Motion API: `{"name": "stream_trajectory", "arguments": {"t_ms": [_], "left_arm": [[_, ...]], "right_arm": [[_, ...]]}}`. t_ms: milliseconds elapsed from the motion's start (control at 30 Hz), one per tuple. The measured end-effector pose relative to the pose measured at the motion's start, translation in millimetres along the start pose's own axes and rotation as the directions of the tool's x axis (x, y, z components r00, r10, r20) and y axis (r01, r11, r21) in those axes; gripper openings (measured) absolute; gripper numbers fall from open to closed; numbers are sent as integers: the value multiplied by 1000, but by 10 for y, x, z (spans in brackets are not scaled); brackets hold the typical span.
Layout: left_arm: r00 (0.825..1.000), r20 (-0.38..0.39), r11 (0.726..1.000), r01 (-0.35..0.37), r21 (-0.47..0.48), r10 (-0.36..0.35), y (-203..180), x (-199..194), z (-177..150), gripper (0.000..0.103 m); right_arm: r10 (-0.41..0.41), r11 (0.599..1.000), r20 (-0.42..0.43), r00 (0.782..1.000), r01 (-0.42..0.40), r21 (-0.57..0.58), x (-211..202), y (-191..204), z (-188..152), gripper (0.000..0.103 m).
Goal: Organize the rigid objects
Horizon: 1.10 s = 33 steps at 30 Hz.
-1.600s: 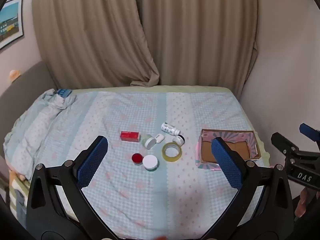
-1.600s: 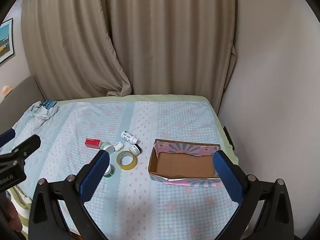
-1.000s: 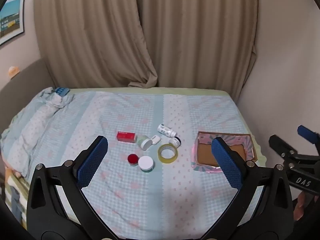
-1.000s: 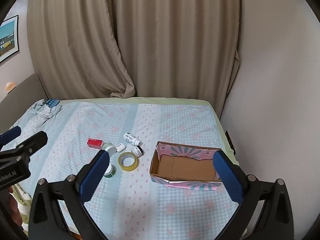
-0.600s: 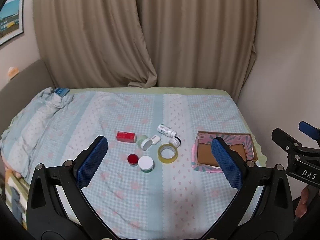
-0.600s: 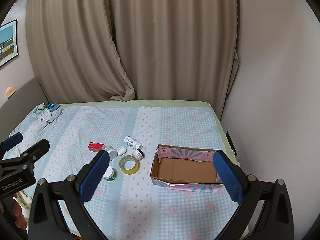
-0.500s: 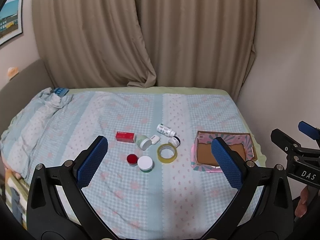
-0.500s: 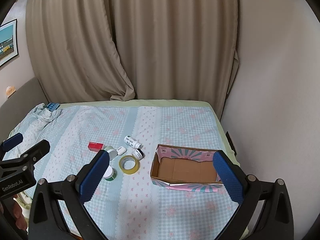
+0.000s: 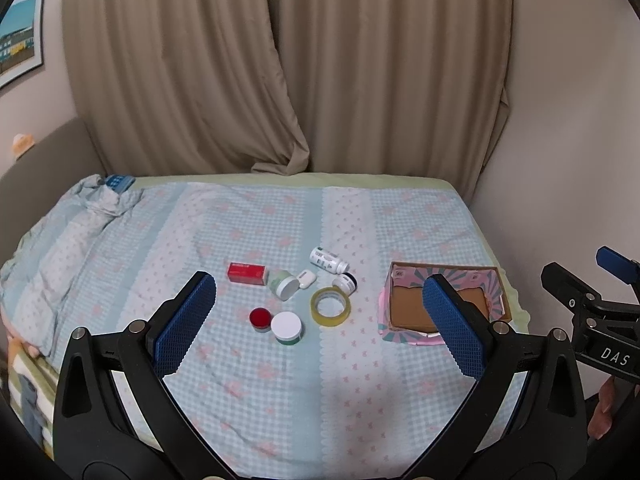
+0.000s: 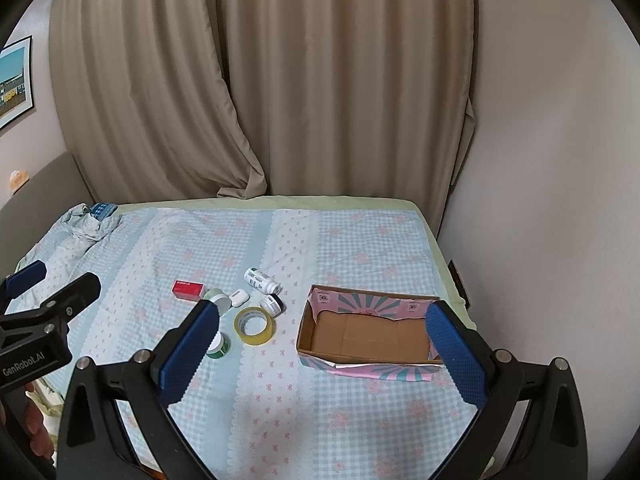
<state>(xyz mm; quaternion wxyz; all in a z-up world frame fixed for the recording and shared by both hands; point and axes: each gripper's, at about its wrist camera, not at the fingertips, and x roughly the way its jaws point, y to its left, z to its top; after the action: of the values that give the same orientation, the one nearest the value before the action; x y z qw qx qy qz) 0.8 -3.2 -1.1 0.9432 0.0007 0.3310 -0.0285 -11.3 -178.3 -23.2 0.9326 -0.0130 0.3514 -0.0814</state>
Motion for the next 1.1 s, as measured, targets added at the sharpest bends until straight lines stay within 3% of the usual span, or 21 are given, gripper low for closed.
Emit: {"name": "stream_trajectory", "arguments": {"t_ms": [1100], "left_arm": [[1000, 6, 1000, -12, 5, 12, -26, 47, 17, 103]], "right_arm": [[15, 1000, 4, 1000, -15, 14, 1, 9, 56, 103]]}}
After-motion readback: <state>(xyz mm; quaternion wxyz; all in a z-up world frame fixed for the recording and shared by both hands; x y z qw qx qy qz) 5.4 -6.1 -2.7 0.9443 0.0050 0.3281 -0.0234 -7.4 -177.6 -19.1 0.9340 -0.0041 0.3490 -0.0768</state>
